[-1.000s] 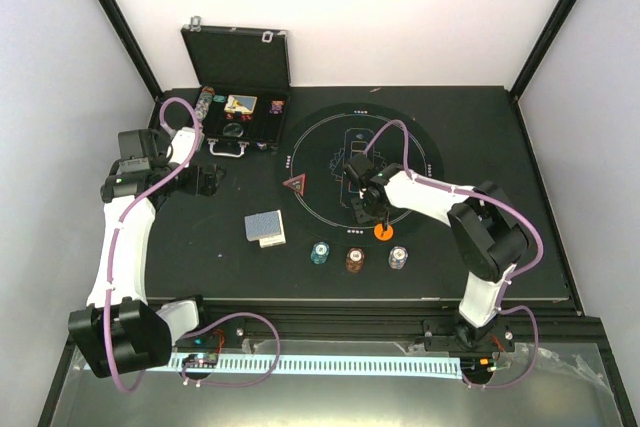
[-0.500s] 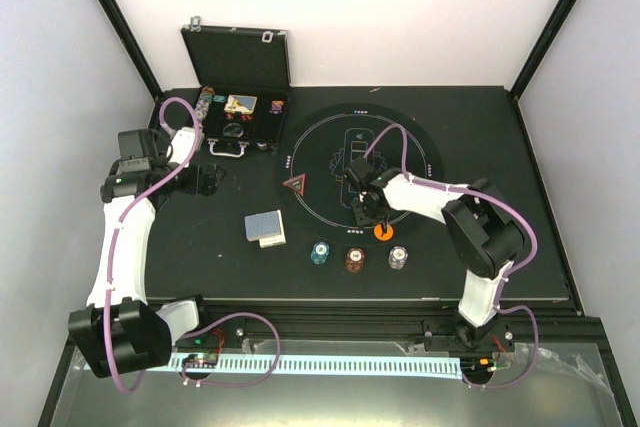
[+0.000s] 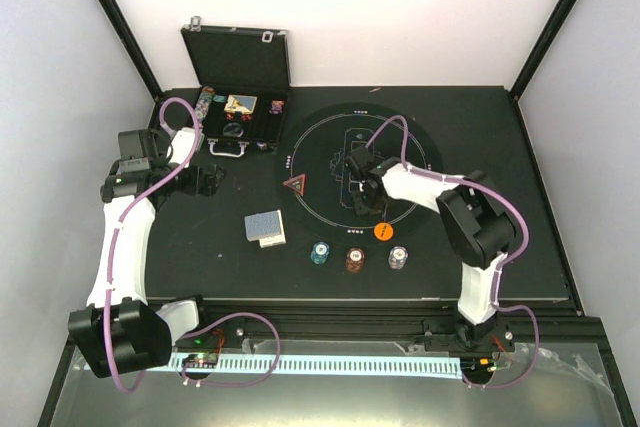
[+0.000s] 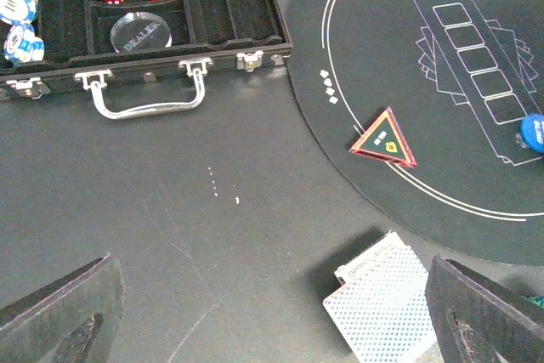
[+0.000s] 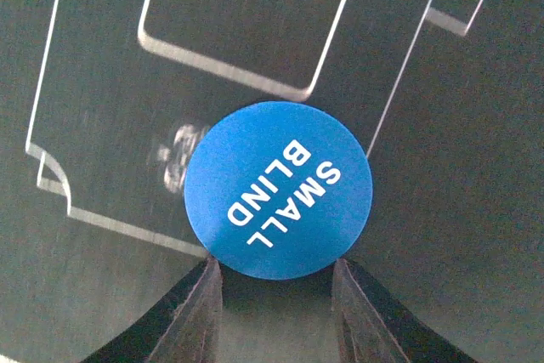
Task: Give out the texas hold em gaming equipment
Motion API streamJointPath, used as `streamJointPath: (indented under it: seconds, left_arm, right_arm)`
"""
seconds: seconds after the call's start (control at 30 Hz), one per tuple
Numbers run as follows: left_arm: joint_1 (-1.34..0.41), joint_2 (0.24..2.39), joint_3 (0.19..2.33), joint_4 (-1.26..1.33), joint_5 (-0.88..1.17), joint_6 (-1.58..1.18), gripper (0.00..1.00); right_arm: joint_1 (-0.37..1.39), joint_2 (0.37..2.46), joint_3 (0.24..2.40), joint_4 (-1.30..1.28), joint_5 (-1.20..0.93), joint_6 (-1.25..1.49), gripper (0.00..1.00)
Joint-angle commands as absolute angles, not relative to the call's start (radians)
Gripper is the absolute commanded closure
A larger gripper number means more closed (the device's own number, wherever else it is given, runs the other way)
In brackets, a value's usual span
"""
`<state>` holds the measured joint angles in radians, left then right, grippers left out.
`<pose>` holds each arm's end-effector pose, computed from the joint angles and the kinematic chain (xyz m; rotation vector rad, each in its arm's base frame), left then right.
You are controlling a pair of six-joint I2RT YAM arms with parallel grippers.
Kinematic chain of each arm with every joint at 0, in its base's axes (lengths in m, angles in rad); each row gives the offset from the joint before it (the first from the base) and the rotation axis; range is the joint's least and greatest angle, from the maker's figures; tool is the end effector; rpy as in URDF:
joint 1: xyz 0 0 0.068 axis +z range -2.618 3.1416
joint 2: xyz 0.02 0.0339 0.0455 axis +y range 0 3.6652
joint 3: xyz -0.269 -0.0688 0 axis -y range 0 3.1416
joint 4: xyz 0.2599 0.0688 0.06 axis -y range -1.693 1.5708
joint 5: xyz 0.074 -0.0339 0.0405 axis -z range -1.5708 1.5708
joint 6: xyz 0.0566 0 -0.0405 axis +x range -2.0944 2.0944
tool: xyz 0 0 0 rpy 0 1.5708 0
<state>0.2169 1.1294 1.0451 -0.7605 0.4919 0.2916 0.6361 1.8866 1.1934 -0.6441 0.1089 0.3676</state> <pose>0.2512 0.0280 0.3020 0.3055 2.2940 -0.3397 0.3029 0.2160 0.1225 -0.3678 2.8613 0.0249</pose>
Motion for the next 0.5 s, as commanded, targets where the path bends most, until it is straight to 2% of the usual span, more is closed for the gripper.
streamJointPath:
  seconds: [0.0, 0.23, 0.47]
  left_arm:
    - [0.226, 1.11, 1.095, -0.785, 0.502, 0.275, 0.01]
    - [0.227, 1.12, 1.093, -0.792, 0.514, 0.268, 0.01]
    - [0.226, 1.152, 1.101, -0.82, 0.524, 0.276, 0.01]
  right_arm:
    - [0.582, 1.981, 1.296, -0.633, 0.146, 0.347, 0.63]
    - [0.507, 2.168, 1.556, -0.674, 0.142, 0.328, 0.66]
    - [0.487, 2.371, 1.907, -0.782, 0.169, 0.296, 0.66]
